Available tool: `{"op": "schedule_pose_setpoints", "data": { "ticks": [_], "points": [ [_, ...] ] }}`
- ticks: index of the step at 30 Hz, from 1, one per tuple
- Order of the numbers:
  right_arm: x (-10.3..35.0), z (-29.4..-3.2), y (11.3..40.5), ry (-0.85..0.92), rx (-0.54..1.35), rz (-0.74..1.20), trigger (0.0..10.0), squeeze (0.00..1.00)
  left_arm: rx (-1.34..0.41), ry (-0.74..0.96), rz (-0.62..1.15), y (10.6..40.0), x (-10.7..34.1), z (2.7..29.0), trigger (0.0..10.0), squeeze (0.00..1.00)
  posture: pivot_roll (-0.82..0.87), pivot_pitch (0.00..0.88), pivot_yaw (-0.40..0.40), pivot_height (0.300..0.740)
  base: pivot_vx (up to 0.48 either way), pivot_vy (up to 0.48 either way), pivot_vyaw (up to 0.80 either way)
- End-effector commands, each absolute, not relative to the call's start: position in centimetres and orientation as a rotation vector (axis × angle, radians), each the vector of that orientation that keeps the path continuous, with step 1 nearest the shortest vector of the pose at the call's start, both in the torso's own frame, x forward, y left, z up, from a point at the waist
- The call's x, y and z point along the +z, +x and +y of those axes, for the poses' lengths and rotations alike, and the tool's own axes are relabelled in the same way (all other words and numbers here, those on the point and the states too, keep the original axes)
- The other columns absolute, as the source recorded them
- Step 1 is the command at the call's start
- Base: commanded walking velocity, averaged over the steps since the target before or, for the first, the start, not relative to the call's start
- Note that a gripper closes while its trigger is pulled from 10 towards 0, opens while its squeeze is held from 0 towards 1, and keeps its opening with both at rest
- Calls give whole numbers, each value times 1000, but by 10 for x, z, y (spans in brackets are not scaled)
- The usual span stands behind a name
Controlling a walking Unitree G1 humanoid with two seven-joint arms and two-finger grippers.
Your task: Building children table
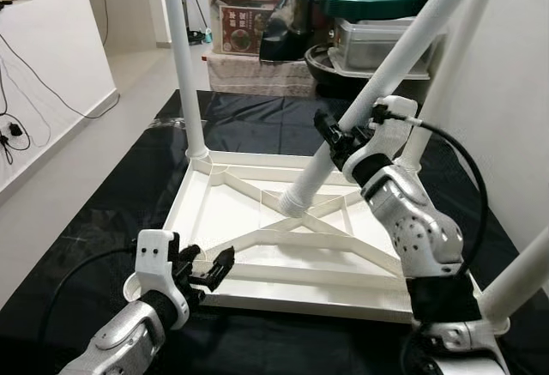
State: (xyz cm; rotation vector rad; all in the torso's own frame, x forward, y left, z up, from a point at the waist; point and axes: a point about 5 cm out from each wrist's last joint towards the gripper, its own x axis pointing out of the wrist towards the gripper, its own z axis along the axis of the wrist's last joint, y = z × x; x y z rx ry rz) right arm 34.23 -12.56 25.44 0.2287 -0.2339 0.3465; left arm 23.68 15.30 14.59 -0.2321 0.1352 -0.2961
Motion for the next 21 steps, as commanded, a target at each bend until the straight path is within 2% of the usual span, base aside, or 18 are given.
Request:
{"op": "schedule_pose_setpoints", "data": {
  "ticks": [1, 14, 18, 21],
  "points": [
    [257, -123, 338, 173, 343, -284, 10000, 0, -253, -176, 106, 239, 150, 155, 10000, 0, 92, 0, -75, 740, 0, 0, 800],
    [240, -118, 333, 115, 319, -288, 10000, 0, -155, -61, 24, 246, 165, 154, 10000, 0, 93, 0, -75, 740, 0, 0, 800],
    [231, -114, 332, 132, 331, -261, 10000, 0, -139, -42, 8, 246, 167, 152, 10000, 0, 93, 0, -78, 740, 0, 0, 0],
    [227, -114, 331, 153, 324, -248, 10000, 0, -120, -37, 5, 247, 166, 153, 10000, 0, 94, 0, -78, 740, 0, 431, 0]
  ]
}}
